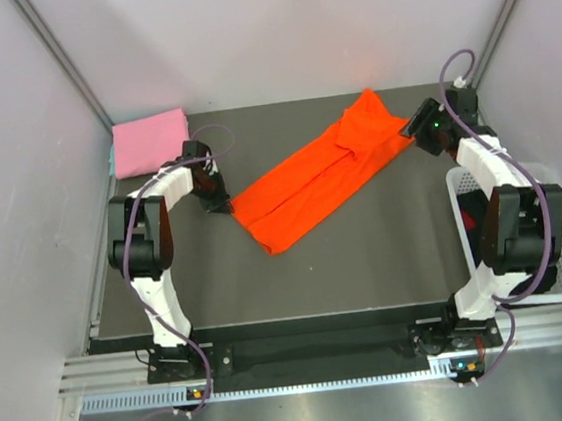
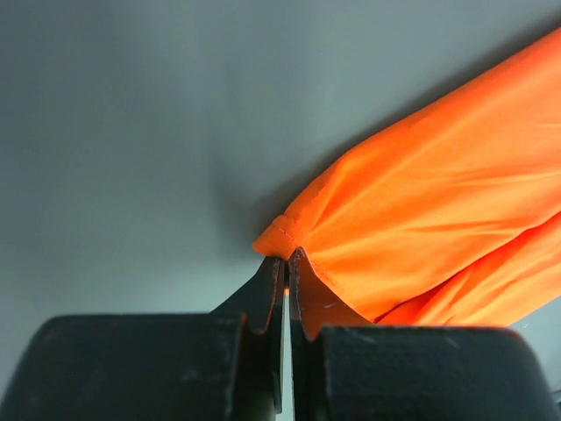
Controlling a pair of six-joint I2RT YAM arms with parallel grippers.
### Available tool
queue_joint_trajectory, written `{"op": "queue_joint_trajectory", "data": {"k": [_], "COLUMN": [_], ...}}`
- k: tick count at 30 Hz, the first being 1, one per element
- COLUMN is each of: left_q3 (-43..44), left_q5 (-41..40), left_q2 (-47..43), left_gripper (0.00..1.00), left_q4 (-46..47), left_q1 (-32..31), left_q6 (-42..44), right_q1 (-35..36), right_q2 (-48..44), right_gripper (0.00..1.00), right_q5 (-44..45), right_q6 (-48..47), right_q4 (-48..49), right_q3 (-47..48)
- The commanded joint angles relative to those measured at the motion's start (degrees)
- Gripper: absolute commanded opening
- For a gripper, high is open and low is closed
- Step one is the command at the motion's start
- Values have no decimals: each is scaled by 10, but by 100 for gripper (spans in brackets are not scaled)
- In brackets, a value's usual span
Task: Fold and stack the t-shirts
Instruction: Fold the tshirt
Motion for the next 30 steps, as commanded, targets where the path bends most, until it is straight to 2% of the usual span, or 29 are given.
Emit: {"op": "queue_joint_trajectory", "data": {"k": [1,3,6,10,12,13,15,17,18,22,25,26,27,30], "left_q3": [-58,-93,-181,-308,-331,-324,-327,-339,-339,-339,-318,-311,-291,-244], "left_q5": [-50,-68,-46,-9,-34,-32,-4,23,20,-62,-131,-178,-196,-240], "left_q2": [-79,-108,-179,-297,-331,-350,-364,-374,-377,-390,-393,-391,-389,-376], "left_gripper": [0,0,0,0,0,0,0,1,5,11,22,24,32,36], "left_q4": [-77,-83,-72,-55,-57,-72,-66,-62,-62,-104,-135,-143,-155,-184], "left_q1": [3,3,3,-4,-25,-50,-55,-55,-55,-55,-55,-55,-55,-54], "left_q6": [-25,-38,-57,-75,-98,-114,-135,-164,-166,-173,-176,-176,-177,-176], "right_q1": [27,41,69,78,77,77,71,66,63,51,25,22,19,19], "right_q2": [-57,-86,-113,-126,-109,-80,-40,21,39,121,161,171,180,215], "right_gripper": [59,58,58,61,62,63,64,64,64,63,63,63,63,63], "right_q5": [-19,-22,-22,-45,-45,-43,-48,-70,-70,-83,-101,-104,-105,-108], "right_q6": [-3,6,5,6,0,-6,-24,-36,-37,-36,-22,-17,-13,3], "right_q4": [-7,9,23,113,155,165,151,125,119,112,122,123,124,129], "right_q3": [-53,-86,-137,-209,-215,-199,-158,-73,-73,-2,33,42,59,96]}}
